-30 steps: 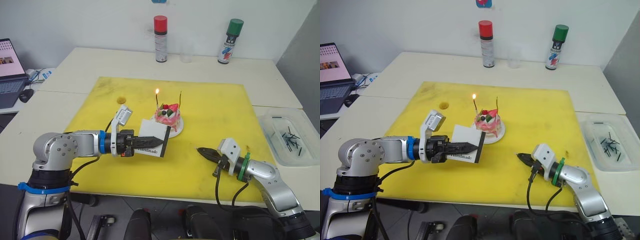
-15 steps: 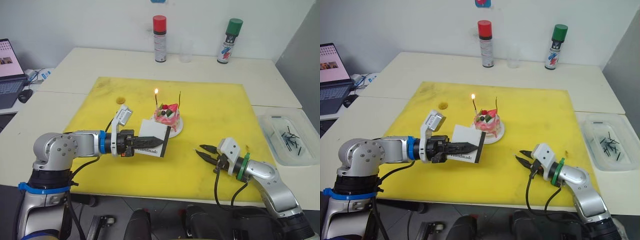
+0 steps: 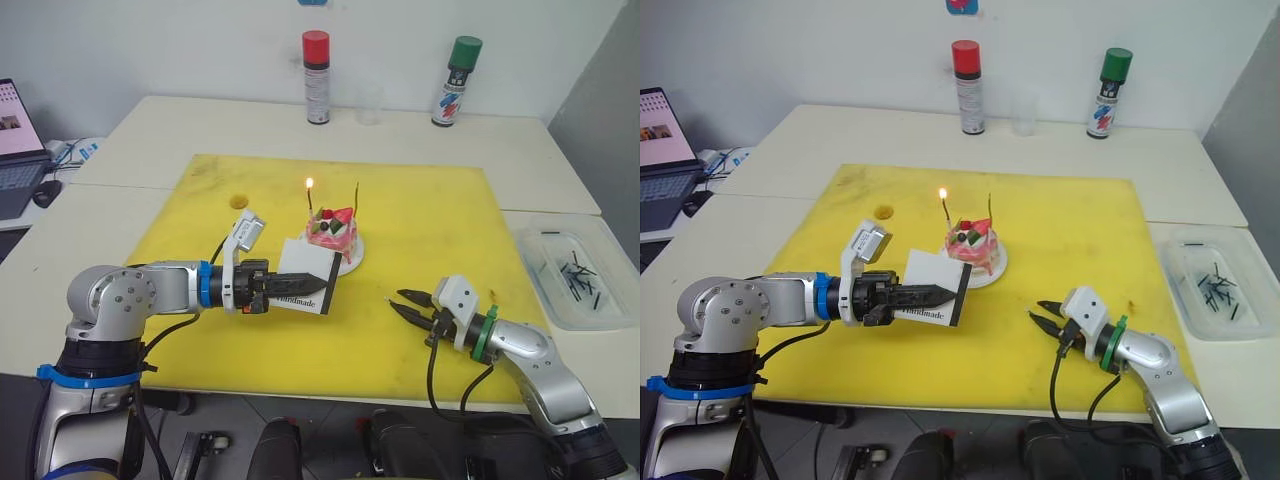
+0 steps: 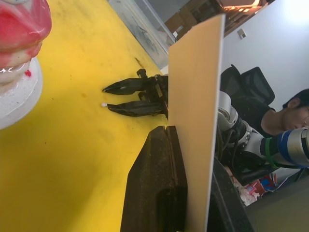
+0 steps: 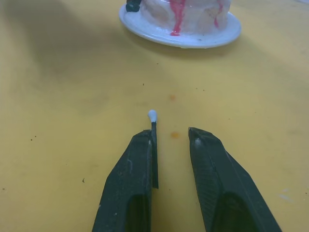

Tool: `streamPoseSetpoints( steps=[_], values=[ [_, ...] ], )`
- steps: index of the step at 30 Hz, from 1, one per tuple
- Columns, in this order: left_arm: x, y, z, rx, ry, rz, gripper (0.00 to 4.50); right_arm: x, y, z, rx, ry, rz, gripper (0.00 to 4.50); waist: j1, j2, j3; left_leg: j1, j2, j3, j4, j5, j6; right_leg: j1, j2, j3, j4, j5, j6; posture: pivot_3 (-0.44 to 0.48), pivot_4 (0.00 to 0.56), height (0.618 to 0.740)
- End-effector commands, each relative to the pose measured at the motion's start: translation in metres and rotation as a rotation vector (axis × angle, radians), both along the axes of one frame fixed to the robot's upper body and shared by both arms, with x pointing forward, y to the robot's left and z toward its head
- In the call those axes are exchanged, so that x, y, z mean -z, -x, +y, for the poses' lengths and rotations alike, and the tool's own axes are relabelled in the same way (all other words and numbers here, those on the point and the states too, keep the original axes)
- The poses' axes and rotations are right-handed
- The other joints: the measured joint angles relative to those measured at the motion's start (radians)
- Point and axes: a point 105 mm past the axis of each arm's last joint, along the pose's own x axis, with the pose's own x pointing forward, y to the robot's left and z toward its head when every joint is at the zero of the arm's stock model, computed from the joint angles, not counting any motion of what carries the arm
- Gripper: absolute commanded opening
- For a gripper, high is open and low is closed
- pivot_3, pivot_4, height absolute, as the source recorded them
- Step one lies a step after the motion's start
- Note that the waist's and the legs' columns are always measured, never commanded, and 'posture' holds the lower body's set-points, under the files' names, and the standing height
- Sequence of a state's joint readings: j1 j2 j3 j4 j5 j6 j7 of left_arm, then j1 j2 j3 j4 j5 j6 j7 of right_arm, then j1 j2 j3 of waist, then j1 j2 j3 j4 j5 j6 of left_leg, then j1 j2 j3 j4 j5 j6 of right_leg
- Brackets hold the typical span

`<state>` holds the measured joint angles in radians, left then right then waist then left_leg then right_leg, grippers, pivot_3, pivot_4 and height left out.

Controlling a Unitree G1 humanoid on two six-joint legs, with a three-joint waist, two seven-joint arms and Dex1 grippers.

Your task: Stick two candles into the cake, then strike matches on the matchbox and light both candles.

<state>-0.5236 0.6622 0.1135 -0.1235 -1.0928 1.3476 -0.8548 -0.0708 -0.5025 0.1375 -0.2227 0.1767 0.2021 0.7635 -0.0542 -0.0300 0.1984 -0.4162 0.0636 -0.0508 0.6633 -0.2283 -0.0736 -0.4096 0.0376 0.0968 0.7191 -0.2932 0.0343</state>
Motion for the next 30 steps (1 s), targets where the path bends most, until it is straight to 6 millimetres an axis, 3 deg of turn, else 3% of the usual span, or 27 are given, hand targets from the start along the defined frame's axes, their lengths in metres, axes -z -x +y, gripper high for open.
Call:
streamPoseSetpoints(
  steps=[1, 21, 30],
  values=[
    [-0.009, 0.001, -0.003, 0.019, 0.014, -0.033, 0.00, 0.008, 0.008, 0.010, -0.052, 0.010, 0.039, 1.24, -0.001, 0.000, 0.000, 0.000, 0.000, 0.000, 0.000, 0.000, 0.000, 0.000, 0.000, 0.000, 0.000, 0.000, 0.000, 0.000, 0.150, 0.689],
    [-0.008, 0.001, -0.005, 0.020, 0.015, -0.030, 0.00, 0.004, 0.013, 0.018, -0.051, -0.067, 0.117, 1.24, -0.003, 0.000, 0.000, 0.000, 0.001, 0.000, -0.001, 0.000, 0.000, 0.000, 0.000, 0.000, 0.000, -0.001, -0.001, 0.000, 0.150, 0.689],
    [-0.009, 0.001, -0.005, 0.016, 0.015, -0.031, 0.00, -0.026, 0.018, 0.018, -0.066, -0.024, 0.035, 1.24, -0.002, 0.000, 0.000, -0.001, 0.000, 0.000, -0.001, 0.000, 0.000, -0.001, 0.000, 0.000, -0.001, -0.001, -0.001, 0.000, 0.150, 0.689]
  ],
)
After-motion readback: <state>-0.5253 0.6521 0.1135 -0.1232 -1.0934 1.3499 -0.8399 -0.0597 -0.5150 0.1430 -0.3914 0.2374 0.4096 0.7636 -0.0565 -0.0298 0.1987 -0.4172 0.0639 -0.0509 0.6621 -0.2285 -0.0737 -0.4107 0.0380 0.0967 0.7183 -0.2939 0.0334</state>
